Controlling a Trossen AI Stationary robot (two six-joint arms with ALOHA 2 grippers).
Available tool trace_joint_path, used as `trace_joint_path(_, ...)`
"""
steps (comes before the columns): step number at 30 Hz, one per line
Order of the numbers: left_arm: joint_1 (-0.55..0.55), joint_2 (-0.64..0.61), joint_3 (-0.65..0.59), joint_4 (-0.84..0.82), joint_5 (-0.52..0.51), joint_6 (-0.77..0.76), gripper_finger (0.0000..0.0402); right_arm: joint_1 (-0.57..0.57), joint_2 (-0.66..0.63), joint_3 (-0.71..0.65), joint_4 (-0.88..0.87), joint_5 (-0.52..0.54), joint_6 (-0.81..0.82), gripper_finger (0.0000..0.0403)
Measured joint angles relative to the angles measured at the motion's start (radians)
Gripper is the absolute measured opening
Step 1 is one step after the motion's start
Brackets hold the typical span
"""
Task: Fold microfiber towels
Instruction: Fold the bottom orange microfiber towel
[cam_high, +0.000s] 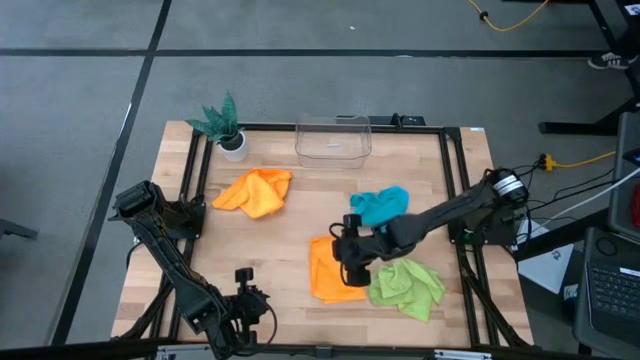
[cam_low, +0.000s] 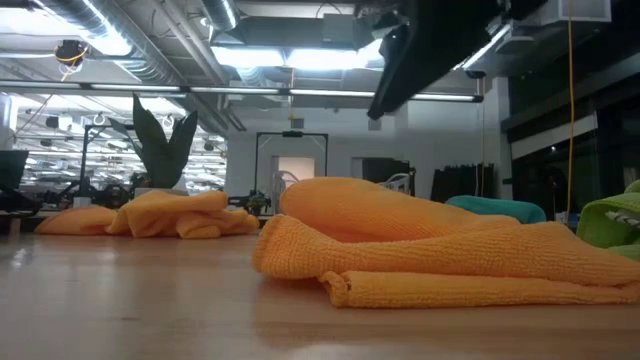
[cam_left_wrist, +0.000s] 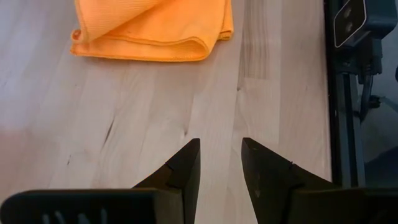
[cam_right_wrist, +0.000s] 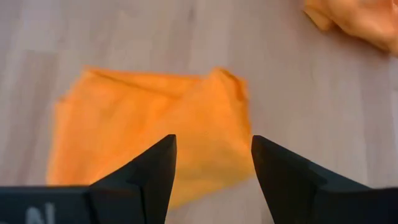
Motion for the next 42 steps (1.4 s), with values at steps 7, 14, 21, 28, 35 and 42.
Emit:
trace_joint_path(7, 0.0, 0.0, 0.0, 0.0, -0.003, 0.0, 0.0109, -0.052, 0.004, -0.164, 0.312, -0.084, -0.065, 0.0213)
trace_joint_path(14, 0.002, 0.0, 0.0, 0.0, -0.013, 0.0, 0.0109, -0.169, 0.013, -0.228, 0.382, -0.28, -0.069, 0.0213)
trace_joint_path(21, 0.017, 0.0, 0.0, 0.0, -0.021, 0.0, 0.0109, -0.232, 0.014, -0.228, 0.343, -0.423, -0.118, 0.0213)
trace_joint_path(28, 0.02, 0.0, 0.0, -0.005, -0.022, 0.002, 0.0109, -0.249, 0.04, -0.228, 0.337, -0.445, -0.126, 0.0191)
trace_joint_path(35, 0.02, 0.0, 0.0, -0.005, -0.022, 0.002, 0.0109, -0.249, 0.04, -0.228, 0.278, -0.452, -0.143, 0.0145)
trace_joint_path(42, 0.02, 0.0, 0.0, -0.005, -0.022, 0.002, 0.0109, -0.249, 0.036, -0.187, 0.152, -0.446, -0.143, 0.0034)
